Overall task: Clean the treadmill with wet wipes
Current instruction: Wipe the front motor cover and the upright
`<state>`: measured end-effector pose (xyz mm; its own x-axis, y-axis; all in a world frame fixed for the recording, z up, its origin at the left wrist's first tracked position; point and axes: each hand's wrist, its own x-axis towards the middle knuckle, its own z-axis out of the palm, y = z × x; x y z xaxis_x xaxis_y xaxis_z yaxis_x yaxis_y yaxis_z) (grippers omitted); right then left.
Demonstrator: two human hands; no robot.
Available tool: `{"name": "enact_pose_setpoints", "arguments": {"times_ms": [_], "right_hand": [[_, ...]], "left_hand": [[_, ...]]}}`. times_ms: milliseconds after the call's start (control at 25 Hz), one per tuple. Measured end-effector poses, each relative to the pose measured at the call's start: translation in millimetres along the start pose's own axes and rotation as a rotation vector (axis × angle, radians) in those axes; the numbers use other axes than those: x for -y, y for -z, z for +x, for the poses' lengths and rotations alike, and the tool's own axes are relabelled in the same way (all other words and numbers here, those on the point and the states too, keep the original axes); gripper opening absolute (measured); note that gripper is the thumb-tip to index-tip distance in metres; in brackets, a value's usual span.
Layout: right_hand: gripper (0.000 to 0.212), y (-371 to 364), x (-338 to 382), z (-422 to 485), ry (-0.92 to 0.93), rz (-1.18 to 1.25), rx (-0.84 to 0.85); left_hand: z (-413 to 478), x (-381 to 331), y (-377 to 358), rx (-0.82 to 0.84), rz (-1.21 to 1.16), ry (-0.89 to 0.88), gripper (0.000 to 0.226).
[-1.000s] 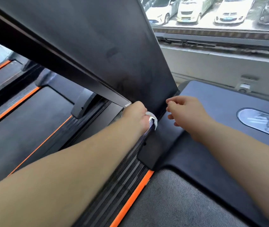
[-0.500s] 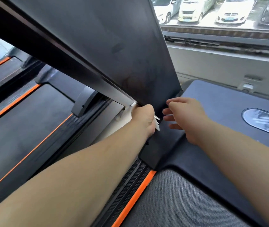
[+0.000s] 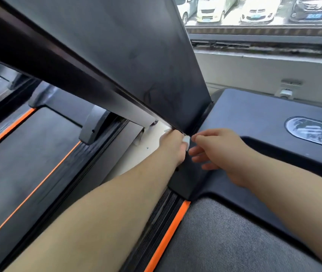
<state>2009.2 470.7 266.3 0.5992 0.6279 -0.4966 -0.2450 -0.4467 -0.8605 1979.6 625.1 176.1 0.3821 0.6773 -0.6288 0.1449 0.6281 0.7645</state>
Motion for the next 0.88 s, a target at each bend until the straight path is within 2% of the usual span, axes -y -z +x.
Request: {"name": "enact_pose_setpoints", "arguments": {"times_ms": [120, 200, 280, 360, 400, 480, 520, 600, 680, 720, 880], "right_hand": [[0.020, -13.9, -2.9, 9.4, -0.008, -0.075, 0.005], [0.023, -23.5, -14.7, 21.2, 0.063, -0.227, -0.012], [0.031, -32.5, -28.8, 30.0, 0.178, -0.482, -0.012], [0.036, -39.9, -43.3, 32.7, 0.265, -0.704, 0.008], [0.037, -42.9, -50.8, 33.0, 0.306, -0.767, 0.025], [0.035, -46.3, -63.8, 34.9, 0.418, -0.899, 0.055], [0.035, -45.7, -68.9, 37.0, 0.454, -0.993, 0.072], [0.042, -38.4, -75.8, 41.5, 0.427, -1.166, 0.124], [0.059, -27.0, -82.6, 43.6, 0.350, -1.259, 0.184], [0.066, -22.5, -86.0, 42.8, 0.338, -1.289, 0.198], [0.078, -23.8, -93.7, 38.1, 0.302, -1.316, 0.183]], "left_hand": [[-36.7, -12.3, 38.9, 0.157, -0.067, 0.043, 0.026], [-53.6, -18.7, 77.1, 0.112, 0.009, 0.006, 0.026], [-62.5, -22.2, 113.5, 0.006, 0.111, -0.118, 0.023], [-57.5, -20.5, 136.9, -0.156, 0.267, -0.338, 0.017], [-56.9, -14.6, 141.6, -0.213, 0.433, -0.520, 0.020], [-56.1, 17.7, 141.9, -0.144, 0.805, -0.869, 0.033], [-55.0, 41.2, 140.0, -0.038, 0.991, -0.901, 0.037], [-49.6, 94.5, 144.0, 0.154, 1.391, -0.795, 0.050], [-44.7, 125.8, 156.3, 0.169, 1.664, -0.694, 0.065], [-41.7, 127.0, 162.7, 0.184, 1.690, -0.678, 0.069], [-22.4, 98.3, 162.0, 0.432, 1.686, -0.689, 0.076]]}}
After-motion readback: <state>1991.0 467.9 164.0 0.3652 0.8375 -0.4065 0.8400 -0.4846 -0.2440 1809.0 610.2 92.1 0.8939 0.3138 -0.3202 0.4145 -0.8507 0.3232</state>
